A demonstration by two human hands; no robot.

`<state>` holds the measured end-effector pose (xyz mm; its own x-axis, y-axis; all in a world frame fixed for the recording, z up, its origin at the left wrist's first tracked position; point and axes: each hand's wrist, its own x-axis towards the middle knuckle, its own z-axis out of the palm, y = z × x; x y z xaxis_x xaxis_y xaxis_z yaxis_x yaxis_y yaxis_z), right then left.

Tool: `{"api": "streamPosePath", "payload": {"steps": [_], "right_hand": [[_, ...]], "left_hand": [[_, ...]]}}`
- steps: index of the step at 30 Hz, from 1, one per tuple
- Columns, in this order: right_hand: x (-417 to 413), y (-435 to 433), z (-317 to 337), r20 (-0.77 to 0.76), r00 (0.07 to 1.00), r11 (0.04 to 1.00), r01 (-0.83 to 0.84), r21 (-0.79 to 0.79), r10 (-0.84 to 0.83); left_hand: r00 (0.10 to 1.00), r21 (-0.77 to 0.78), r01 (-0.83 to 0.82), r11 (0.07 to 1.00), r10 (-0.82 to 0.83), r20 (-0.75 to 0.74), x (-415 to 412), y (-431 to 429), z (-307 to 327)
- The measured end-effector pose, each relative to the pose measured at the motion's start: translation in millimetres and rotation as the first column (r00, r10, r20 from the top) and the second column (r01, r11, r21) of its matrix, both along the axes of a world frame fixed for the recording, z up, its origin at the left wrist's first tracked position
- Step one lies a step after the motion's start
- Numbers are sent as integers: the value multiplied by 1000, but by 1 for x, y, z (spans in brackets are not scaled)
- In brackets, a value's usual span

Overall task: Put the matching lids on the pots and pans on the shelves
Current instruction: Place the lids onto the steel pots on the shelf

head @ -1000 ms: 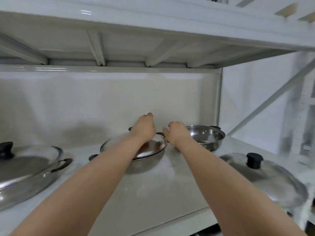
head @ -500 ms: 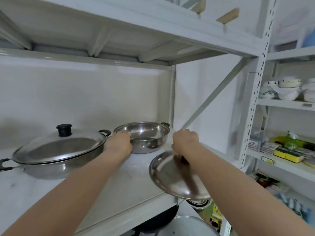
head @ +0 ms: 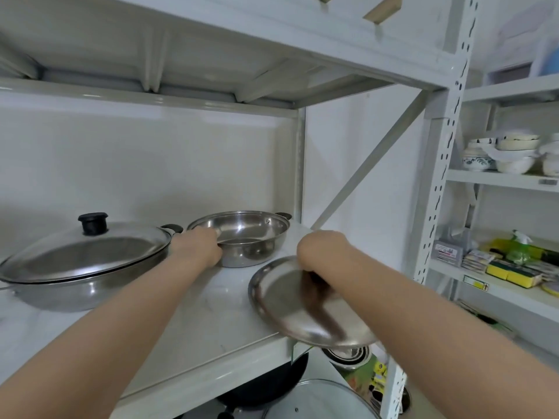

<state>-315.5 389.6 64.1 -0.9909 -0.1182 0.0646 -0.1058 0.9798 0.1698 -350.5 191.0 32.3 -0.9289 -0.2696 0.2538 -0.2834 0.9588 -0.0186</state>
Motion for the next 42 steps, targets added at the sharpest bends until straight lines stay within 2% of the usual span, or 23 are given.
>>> {"api": "streamPosePath", "payload": {"steps": [3,8,10,13,17,19,27,33,42], "right_hand": [[5,-2,43,23,1000,997,-3,83,1],[-14,-18,91,-114,993,993,-21,118,35],[-35,-30,92,-184,980,997,-69,20,71],[-72,-62,91,-187,981,997,-58,-57,47],[-104,-93,63,-330,934,982,-170,-86,133],[-120,-101,42,-375,906,966,-244,-90,194],[-162,-134,19,-319,876,909,-407,-87,361],[-170,-140,14,-307,879,904,-413,-113,364],[-163,-132,9,-307,875,903,-419,-97,373]], "left_hand": [[1000,-34,19,999,-19,-3,2,-3,-2],[997,-45,62,997,-64,-44,3,-6,-10],[995,8,88,996,-87,-52,3,-8,-9],[990,139,100,985,-84,-117,5,-16,-5],[983,373,119,920,-56,-175,7,-26,-2],[977,426,139,894,-54,-206,4,-32,-1],[968,442,57,895,59,-244,-8,-27,1],[964,472,-11,882,136,-230,-14,-22,1],[962,513,-32,858,166,-217,-13,-17,5]]}}
